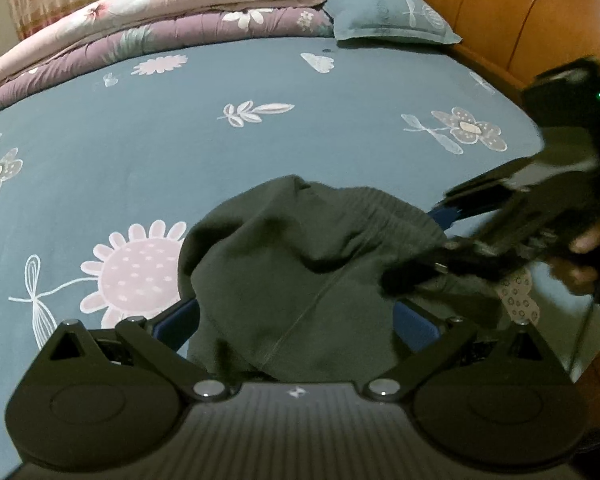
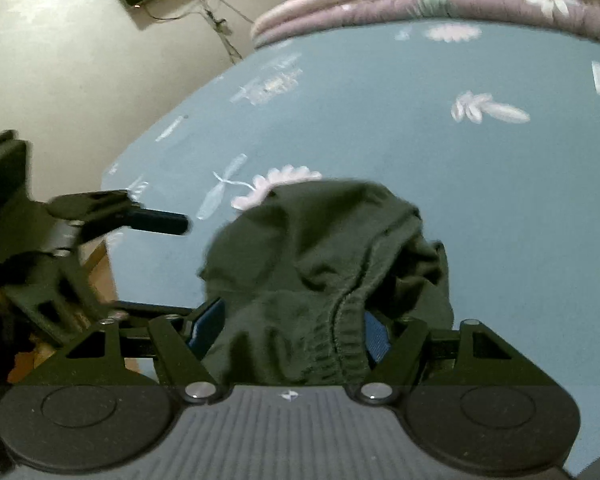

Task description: Fold clothes

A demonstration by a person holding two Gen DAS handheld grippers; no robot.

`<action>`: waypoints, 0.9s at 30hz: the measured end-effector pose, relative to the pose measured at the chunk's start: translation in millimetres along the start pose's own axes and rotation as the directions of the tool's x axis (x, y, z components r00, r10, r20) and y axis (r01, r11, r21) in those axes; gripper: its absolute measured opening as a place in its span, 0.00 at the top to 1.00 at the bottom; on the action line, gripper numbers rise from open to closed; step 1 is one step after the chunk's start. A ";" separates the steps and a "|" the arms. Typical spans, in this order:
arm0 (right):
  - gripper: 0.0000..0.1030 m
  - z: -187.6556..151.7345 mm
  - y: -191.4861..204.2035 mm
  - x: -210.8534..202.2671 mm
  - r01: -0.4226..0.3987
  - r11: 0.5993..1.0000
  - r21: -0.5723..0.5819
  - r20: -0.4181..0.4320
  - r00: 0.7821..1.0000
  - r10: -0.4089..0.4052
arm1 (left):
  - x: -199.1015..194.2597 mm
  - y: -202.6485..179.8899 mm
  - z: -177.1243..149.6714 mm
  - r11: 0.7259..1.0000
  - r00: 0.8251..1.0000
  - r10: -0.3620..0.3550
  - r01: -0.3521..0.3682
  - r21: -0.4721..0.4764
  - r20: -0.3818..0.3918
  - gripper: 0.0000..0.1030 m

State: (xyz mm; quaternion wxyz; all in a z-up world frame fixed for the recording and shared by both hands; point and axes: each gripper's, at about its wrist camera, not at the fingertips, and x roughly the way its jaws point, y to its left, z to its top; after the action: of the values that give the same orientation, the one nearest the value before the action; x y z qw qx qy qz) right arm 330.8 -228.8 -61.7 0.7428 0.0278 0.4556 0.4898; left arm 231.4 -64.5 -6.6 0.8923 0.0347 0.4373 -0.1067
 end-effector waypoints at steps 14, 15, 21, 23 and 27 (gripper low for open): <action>0.51 12.9 -33.9 47.1 -0.078 0.986 0.146 -0.023 0.996 0.083 | 2.5 9.2 -6.0 0.999 1.000 0.013 -0.014 -0.046 -0.026 0.01; 0.49 11.5 -36.2 47.3 -0.093 0.981 0.169 -0.016 0.995 0.098 | 3.9 10.3 -6.8 0.999 0.999 0.013 -0.014 -0.051 -0.032 0.01; 0.22 2.2 -47.8 53.7 -0.221 0.947 0.231 0.022 0.975 0.222 | 8.5 14.4 -9.6 0.998 0.999 0.007 -0.010 -0.060 -0.044 0.01; 0.18 -1.6 -57.1 54.8 -0.279 0.919 0.277 0.059 0.960 0.274 | 9.0 15.0 -10.0 0.998 0.999 0.005 -0.008 -0.058 -0.045 0.01; 0.16 -13.0 -76.0 55.9 -0.376 0.848 0.373 0.173 0.927 0.334 | 10.1 17.1 -11.2 0.998 0.999 0.004 -0.007 -0.056 -0.053 0.01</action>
State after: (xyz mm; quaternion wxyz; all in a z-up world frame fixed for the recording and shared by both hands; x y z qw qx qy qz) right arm 380.9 -231.4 -142.7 0.6400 0.2871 0.4946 0.5132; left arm 232.5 -47.8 -22.1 0.8813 0.0136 0.4635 -0.0907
